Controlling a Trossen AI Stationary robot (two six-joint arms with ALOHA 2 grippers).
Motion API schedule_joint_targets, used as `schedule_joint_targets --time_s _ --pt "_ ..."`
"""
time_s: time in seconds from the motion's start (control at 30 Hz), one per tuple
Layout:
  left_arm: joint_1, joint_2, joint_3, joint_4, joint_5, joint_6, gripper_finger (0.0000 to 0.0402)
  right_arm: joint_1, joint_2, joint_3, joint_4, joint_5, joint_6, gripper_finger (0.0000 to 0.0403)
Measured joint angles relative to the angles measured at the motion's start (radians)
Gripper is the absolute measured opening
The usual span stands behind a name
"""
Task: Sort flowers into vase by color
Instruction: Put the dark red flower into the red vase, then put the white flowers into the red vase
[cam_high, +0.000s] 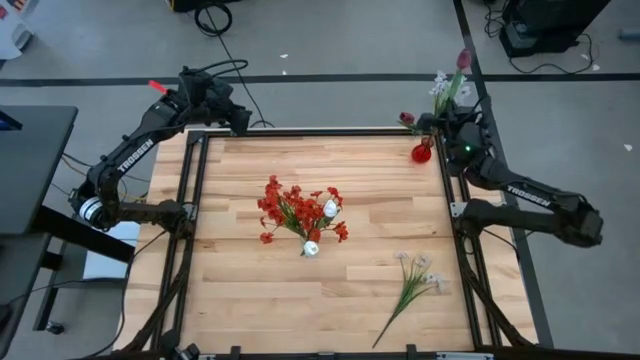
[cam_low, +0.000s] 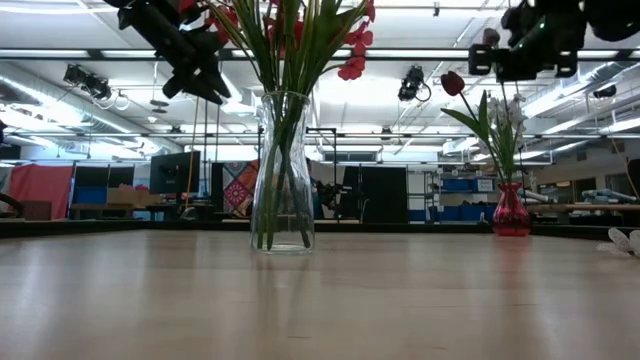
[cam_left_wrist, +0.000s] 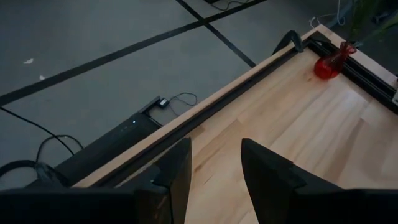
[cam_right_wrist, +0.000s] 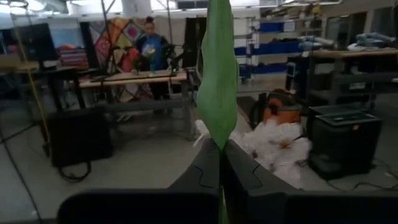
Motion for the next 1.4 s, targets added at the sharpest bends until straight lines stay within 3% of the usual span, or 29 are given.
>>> schedule_joint_targets --time_s 0.17,0.6,0.77,1.1,1.4 --pt "0.0 0.0 0.0 0.0 -0.019 0.0 0.0144 -0.085 0.074 -0.014 0.012 -0.163 0.032 0.0008" --pt "0.0 0.0 0.0 -0.003 -0.026 -0.012 0.0144 -0.13 0.189 -0.018 -0.018 -0.182 0.087 0.0018" --pt "0.0 0.0 0.0 -0.016 -0.026 -0.016 0.0144 -0.129 0.175 -0.018 -0.16 -0.181 0.144 0.0055" --pt "0.0 0.0 0.0 -0.023 -0.026 -0.015 0.0144 -0.128 0.109 0.016 -0.381 -0.288 0.234 0.0117" --pt "0.001 0.0 0.0 -0.097 -0.026 -0.038 0.0144 -0.138 0.11 0.2 -0.907 -0.497 0.65 0.0131"
